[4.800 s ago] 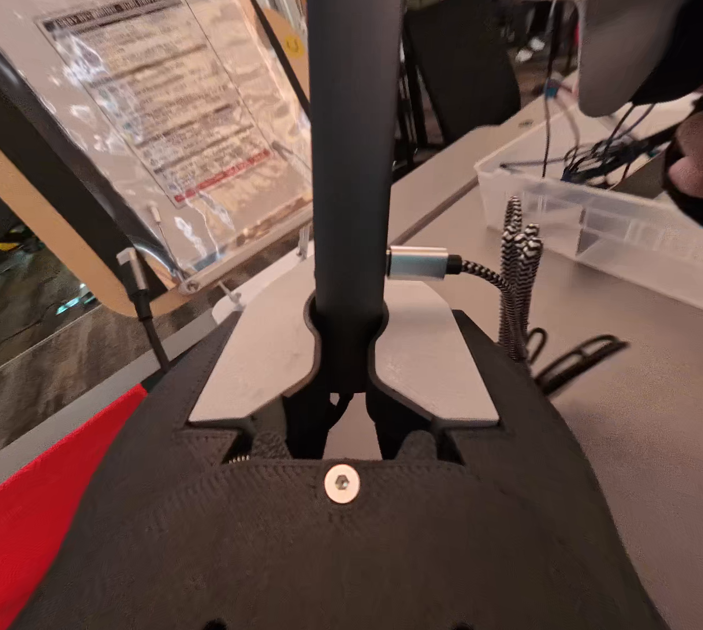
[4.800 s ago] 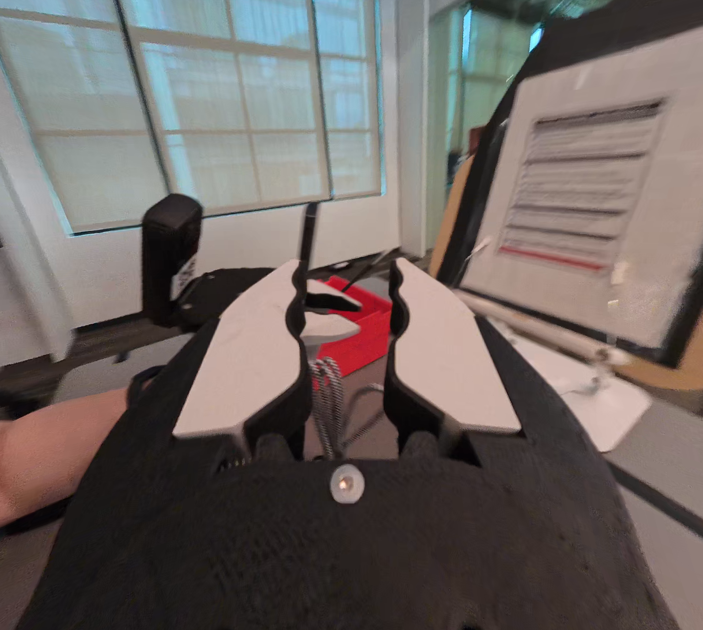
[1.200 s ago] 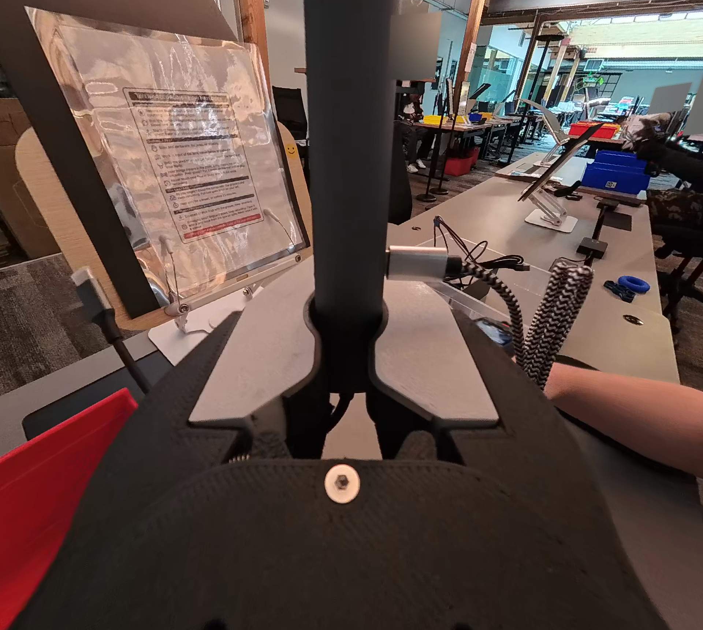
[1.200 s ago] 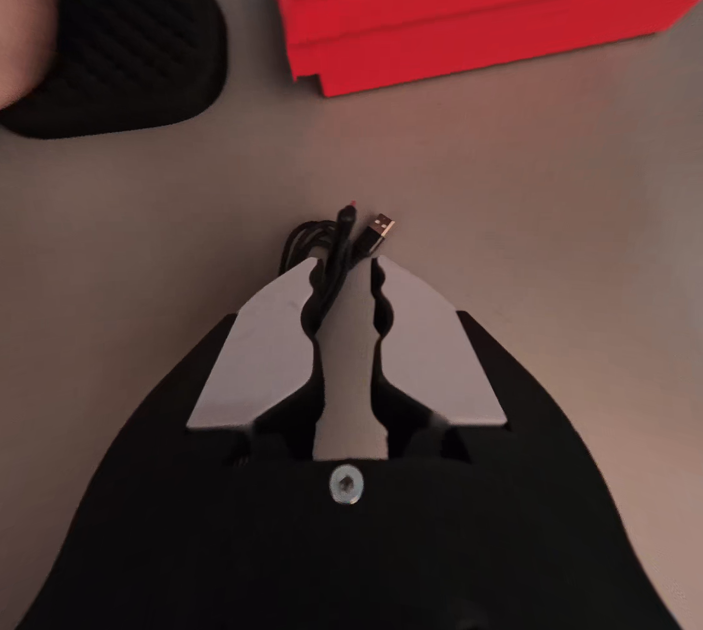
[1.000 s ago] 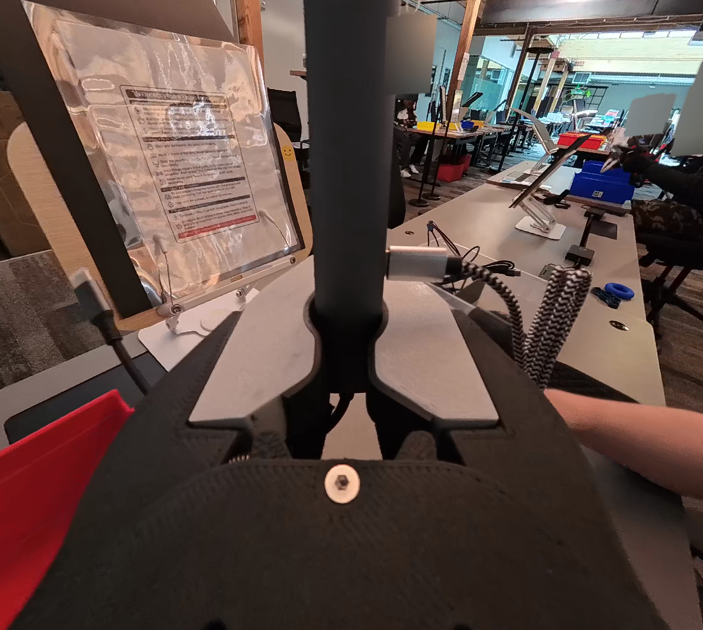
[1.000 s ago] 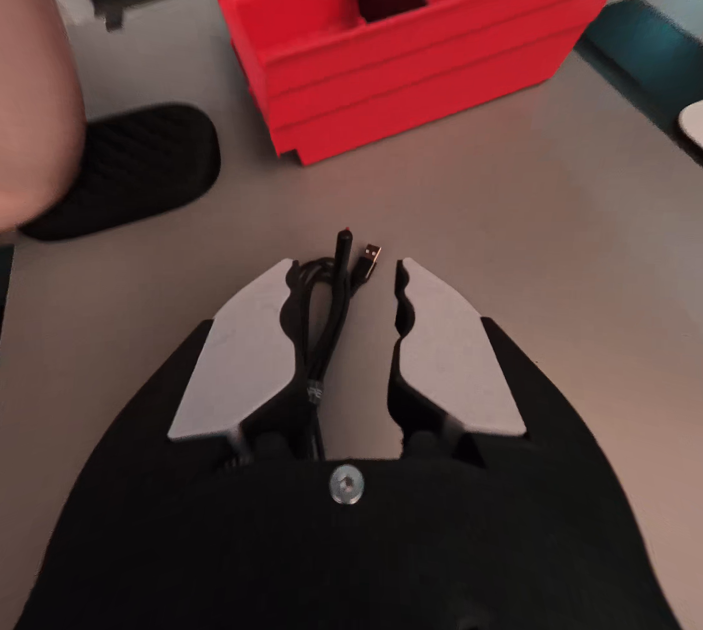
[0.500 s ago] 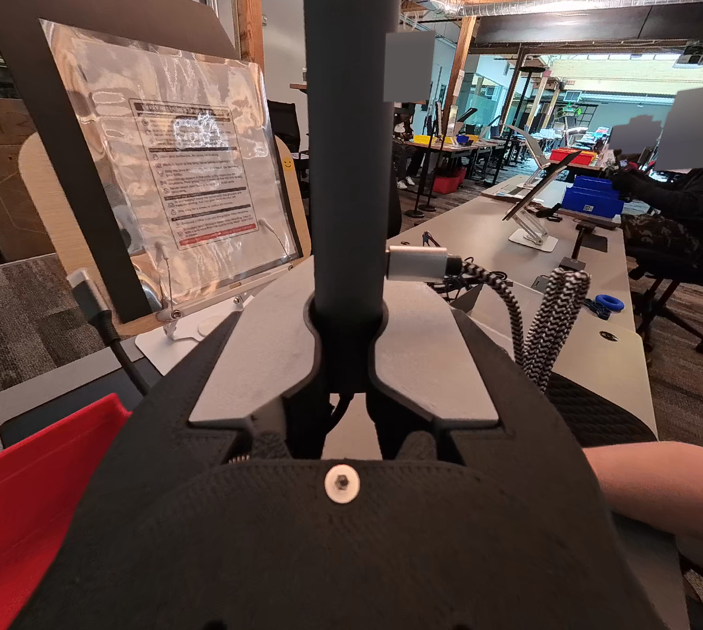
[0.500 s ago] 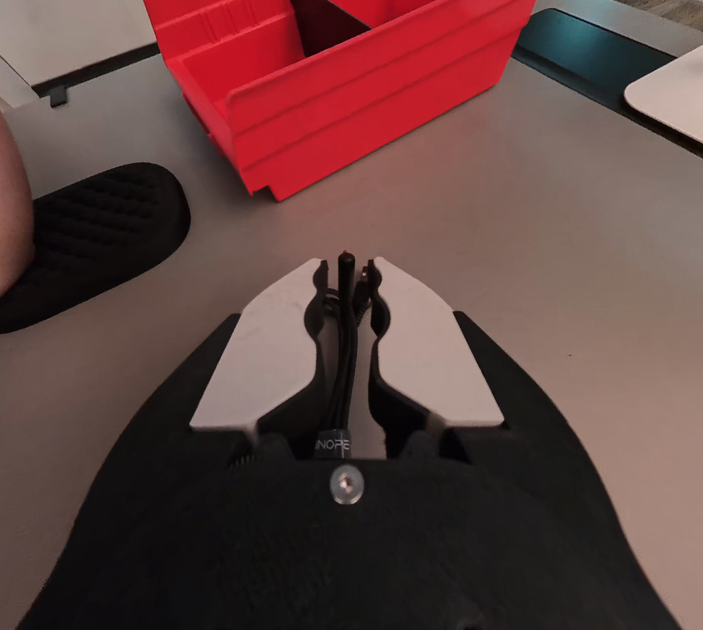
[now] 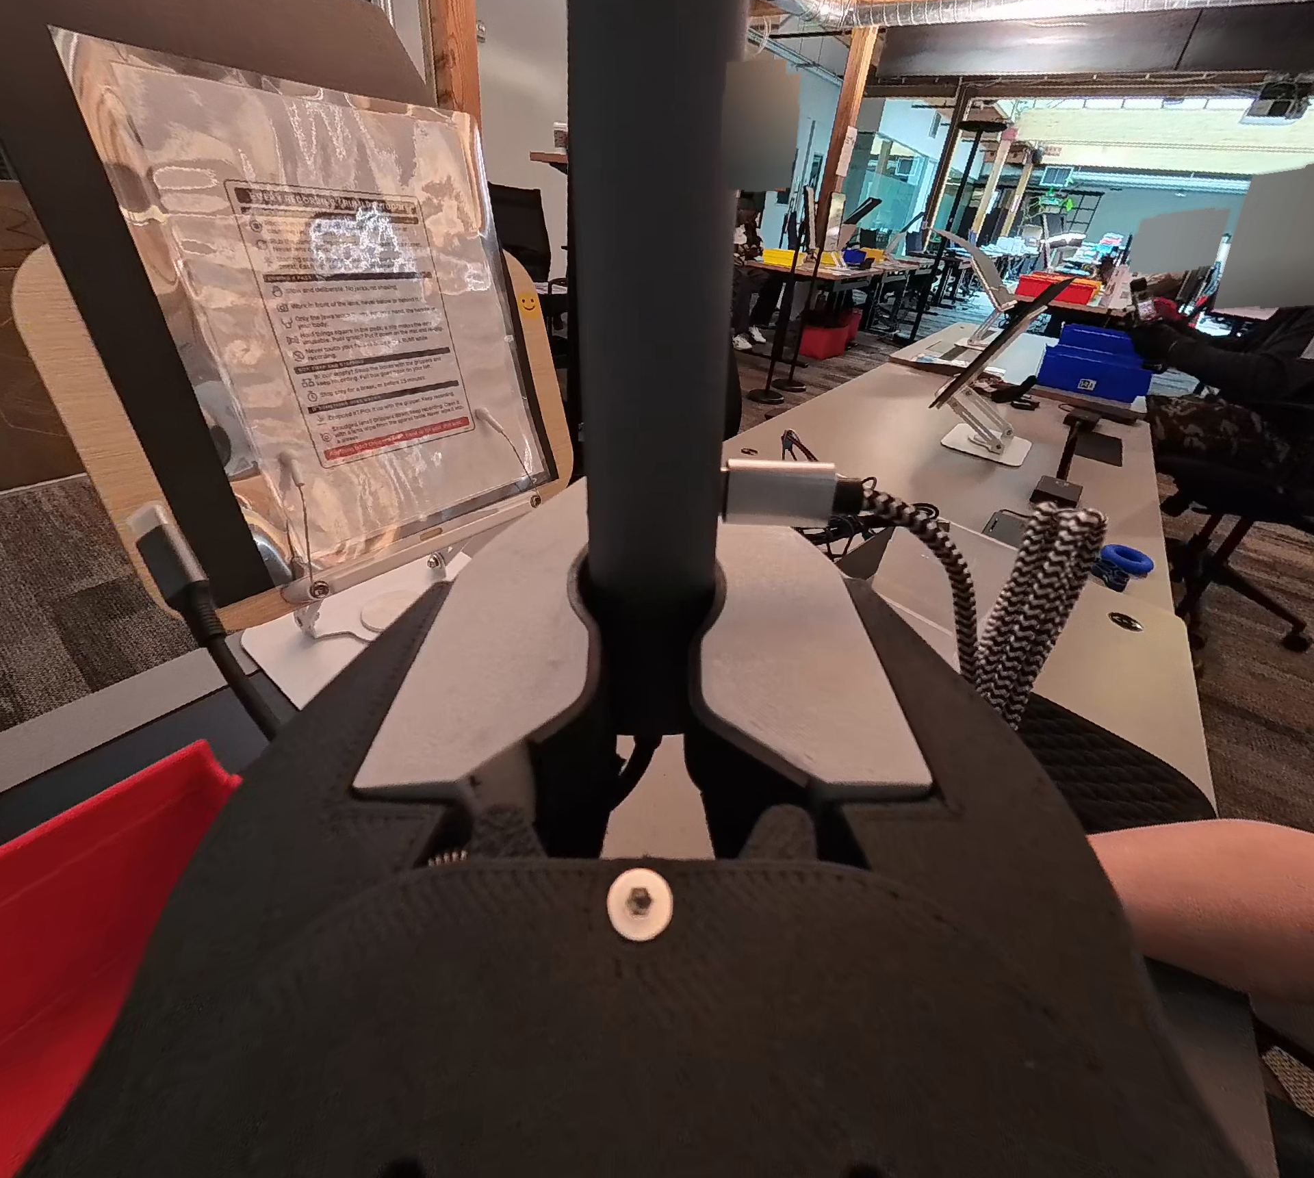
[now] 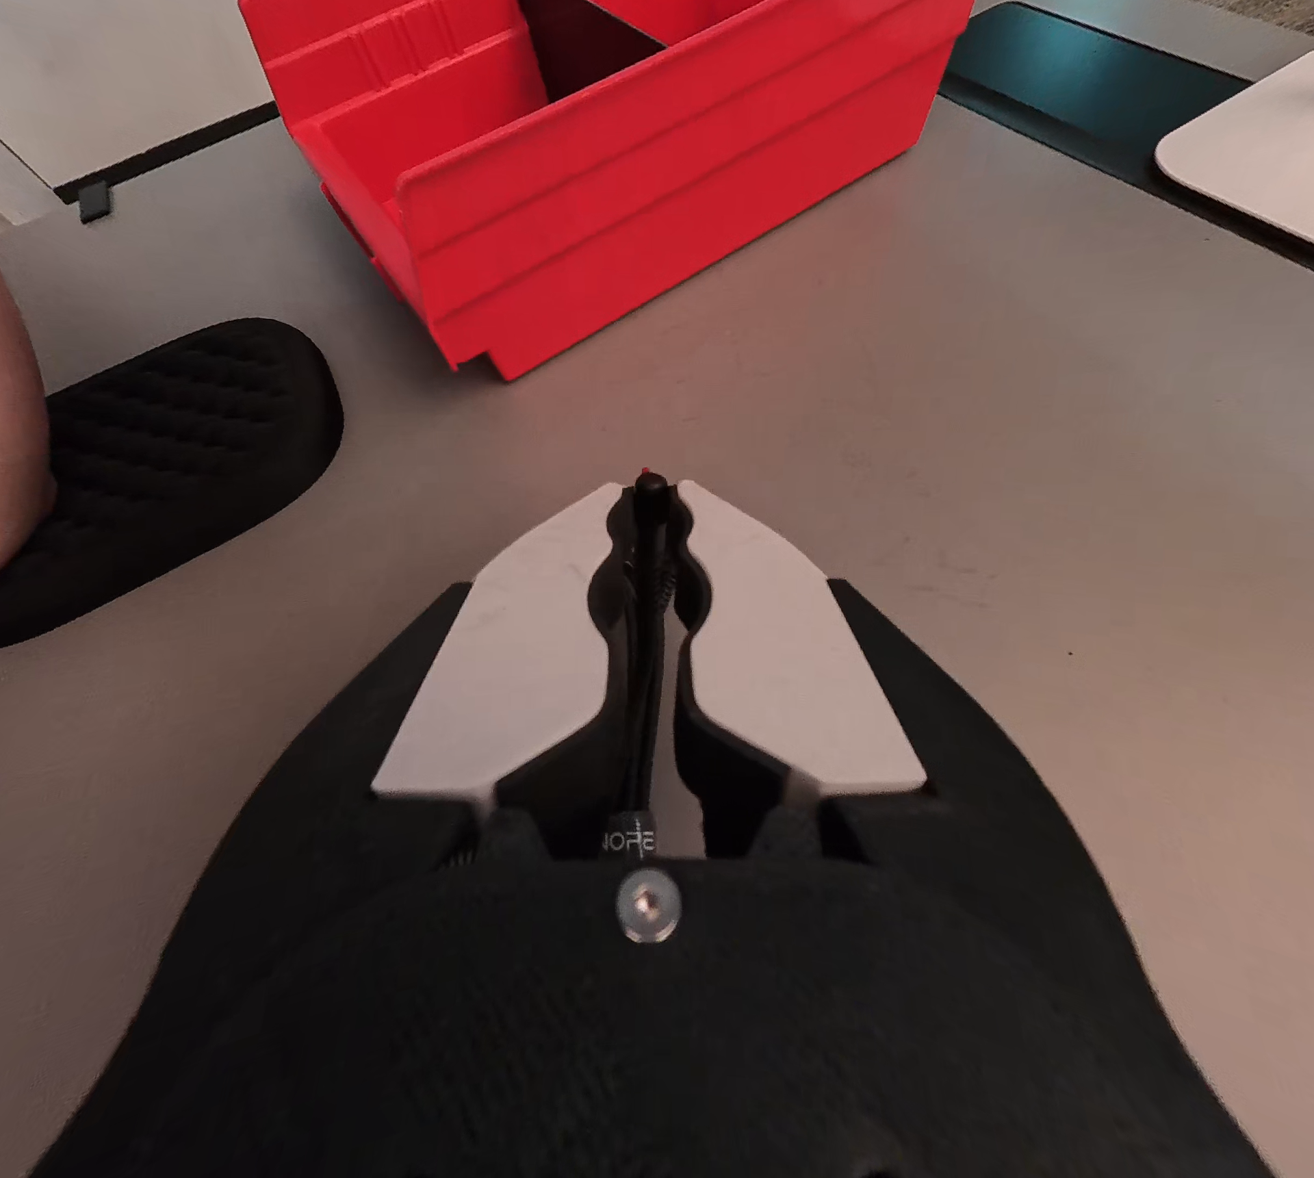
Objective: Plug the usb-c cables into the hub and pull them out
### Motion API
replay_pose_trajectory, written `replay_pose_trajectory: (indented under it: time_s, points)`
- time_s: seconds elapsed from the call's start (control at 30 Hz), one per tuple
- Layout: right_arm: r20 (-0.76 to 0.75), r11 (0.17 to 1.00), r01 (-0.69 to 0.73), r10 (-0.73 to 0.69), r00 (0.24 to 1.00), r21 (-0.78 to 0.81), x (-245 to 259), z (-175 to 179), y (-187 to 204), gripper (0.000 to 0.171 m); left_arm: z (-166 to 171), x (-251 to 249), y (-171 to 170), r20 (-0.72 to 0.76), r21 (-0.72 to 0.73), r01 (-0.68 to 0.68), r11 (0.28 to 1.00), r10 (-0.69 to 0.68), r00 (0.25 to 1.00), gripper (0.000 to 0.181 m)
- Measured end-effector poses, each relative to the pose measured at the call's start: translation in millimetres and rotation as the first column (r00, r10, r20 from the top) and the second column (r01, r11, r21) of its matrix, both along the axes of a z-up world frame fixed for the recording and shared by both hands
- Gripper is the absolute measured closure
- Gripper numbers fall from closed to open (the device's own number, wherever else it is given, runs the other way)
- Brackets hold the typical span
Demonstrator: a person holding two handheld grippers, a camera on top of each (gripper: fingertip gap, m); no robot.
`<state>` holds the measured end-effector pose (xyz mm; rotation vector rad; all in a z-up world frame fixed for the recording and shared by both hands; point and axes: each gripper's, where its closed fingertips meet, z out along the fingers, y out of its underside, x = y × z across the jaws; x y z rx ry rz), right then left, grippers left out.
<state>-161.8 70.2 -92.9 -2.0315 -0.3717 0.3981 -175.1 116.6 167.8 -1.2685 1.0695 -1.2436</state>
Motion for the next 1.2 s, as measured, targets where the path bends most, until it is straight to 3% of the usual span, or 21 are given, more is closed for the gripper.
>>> replay_pose_trajectory:
  time_s: [0.17, 0.27, 0.4, 0.6, 0.77, 0.9, 1.03, 1.2]
  points:
    - [0.002, 1.000, -0.011, 0.011, 1.000, 0.008, 0.7, 3.4, -1.9, 0.162, -1.0, 0.9, 1.5, -0.001, 0.005, -0.008, 1.000, 0.008, 1.000, 0.163]
    - [-0.017, 0.998, -0.006, 0.008, 1.000, 0.070, 10.9, 23.1, -3.5, 0.163, -0.8, 0.9, 6.1, 0.012, 0.018, -0.026, 1.000, 0.026, 1.000, 0.163]
    - [-0.079, 0.978, 0.035, -0.019, 0.997, 0.207, 41.4, 73.7, -6.1, 0.163, -1.2, 6.1, 13.5, 0.070, 0.012, -0.045, 0.999, 0.044, 0.997, 0.165]
    - [0.041, 0.888, 0.113, -0.146, 0.988, 0.446, 94.0, 167.9, 1.8, 0.163, -15.1, 33.7, 3.9, 0.113, -0.036, -0.005, 0.999, 0.009, 0.994, 0.163]
    - [0.074, 0.830, 0.086, -0.152, 0.986, 0.551, 95.1, 226.5, -3.6, 0.163, -38.1, 61.1, -6.2, 0.094, -0.035, 0.000, 0.999, 0.004, 0.996, 0.164]
    - [0.062, 0.824, 0.032, -0.081, 0.995, 0.566, 80.8, 231.5, -14.1, 0.162, -63.7, 82.8, -11.5, 0.032, 0.003, -0.020, 1.000, 0.020, 0.999, 0.165]
    - [-0.063, 0.861, 0.002, 0.035, 0.997, 0.508, 71.5, 221.9, -14.9, 0.162, -85.5, 97.0, -13.0, -0.032, 0.072, -0.072, 0.995, 0.074, 0.997, 0.163]
    - [-0.179, 0.872, 0.026, 0.071, 0.981, 0.489, 70.8, 218.2, -11.7, 0.163, -101.0, 104.3, -13.4, -0.087, 0.136, -0.139, 0.981, 0.152, 0.985, 0.163]
